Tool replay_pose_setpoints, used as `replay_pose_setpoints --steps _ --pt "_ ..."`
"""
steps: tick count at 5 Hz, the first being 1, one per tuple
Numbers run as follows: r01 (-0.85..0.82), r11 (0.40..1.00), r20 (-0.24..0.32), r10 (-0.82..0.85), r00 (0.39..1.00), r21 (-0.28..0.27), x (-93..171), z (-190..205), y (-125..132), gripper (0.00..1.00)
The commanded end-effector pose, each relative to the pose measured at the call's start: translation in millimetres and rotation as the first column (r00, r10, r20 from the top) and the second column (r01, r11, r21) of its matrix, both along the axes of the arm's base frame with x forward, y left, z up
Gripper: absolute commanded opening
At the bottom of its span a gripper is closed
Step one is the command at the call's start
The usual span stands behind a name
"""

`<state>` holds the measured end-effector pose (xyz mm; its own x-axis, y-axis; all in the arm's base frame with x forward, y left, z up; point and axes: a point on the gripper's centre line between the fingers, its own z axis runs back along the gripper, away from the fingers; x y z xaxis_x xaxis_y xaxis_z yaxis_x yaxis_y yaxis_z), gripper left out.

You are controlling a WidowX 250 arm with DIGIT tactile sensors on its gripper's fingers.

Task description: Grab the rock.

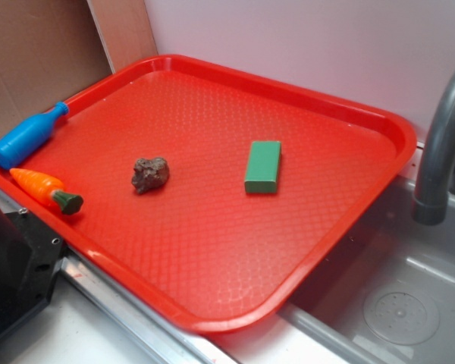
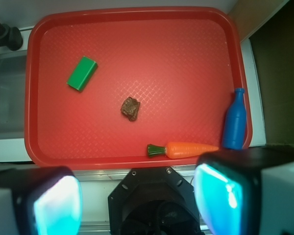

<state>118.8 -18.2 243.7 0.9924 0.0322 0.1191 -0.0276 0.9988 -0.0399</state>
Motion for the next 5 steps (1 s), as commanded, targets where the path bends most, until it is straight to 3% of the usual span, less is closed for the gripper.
replay_pose_setpoints --steps 1,2,3,4,5 --pt "0.0 1.0 0.0 0.0 1.0 0.0 0.0 0.0 0.0 1.0" --pt "0.088 0.995 -0.008 -0.088 0.996 0.056 16.8 -50.0 -5.5 1.0" --pt "0.11 0.993 -0.006 -0.11 0.994 0.041 29.5 -99.9 -13.9 1.0" --pt "0.107 0.993 -0.023 -0.106 0.994 0.051 51.5 -150.2 -11.9 1.0" --pt "0.118 0.993 -0.046 -0.117 0.992 0.029 59.2 -189.3 0.5 1.0"
